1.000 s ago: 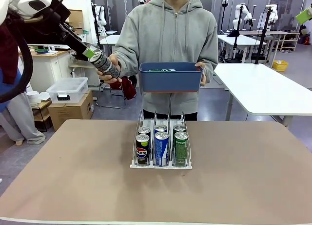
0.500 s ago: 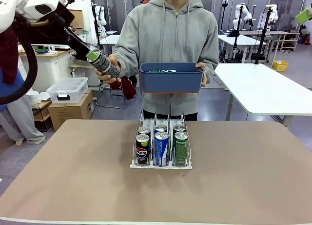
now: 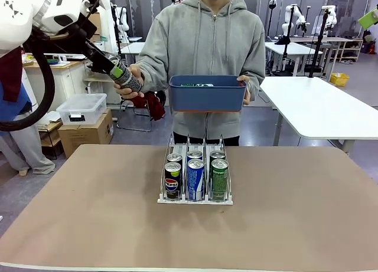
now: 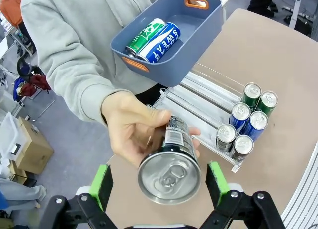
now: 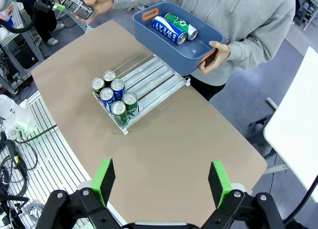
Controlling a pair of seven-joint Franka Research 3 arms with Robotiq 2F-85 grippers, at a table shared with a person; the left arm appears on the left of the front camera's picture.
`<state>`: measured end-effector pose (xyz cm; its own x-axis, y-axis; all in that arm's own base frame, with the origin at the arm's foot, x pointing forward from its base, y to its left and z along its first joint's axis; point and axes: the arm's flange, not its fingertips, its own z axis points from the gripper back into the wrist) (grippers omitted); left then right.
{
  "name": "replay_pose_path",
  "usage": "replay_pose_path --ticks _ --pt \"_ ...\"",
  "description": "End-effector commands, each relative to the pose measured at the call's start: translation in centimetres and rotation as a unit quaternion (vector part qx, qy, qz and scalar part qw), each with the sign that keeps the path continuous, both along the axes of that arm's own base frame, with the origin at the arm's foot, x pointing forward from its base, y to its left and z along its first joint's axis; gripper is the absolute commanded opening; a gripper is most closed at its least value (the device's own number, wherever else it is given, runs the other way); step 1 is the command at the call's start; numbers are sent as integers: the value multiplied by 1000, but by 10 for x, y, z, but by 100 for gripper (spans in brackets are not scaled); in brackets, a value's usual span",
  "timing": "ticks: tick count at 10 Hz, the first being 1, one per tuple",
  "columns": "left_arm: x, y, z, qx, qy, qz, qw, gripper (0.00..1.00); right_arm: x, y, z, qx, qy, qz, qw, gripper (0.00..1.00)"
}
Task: Fill the beverage cans into the dispenser.
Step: Pick up the Pepsi coke handed by the human.
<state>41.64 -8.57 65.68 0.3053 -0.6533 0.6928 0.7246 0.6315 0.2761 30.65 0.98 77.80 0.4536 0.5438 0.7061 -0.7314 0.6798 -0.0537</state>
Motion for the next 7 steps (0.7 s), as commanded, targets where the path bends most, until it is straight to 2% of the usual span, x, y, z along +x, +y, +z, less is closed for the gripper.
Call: replay_pose_path --ticks 1,7 --pt "9 2 -6 -23 -13 -14 1000 100 0 0 0 0 0 1 1000 100" --pt "22 -1 -18 -33 -5 -9 999 100 0 0 0 0 0 1 1000 100"
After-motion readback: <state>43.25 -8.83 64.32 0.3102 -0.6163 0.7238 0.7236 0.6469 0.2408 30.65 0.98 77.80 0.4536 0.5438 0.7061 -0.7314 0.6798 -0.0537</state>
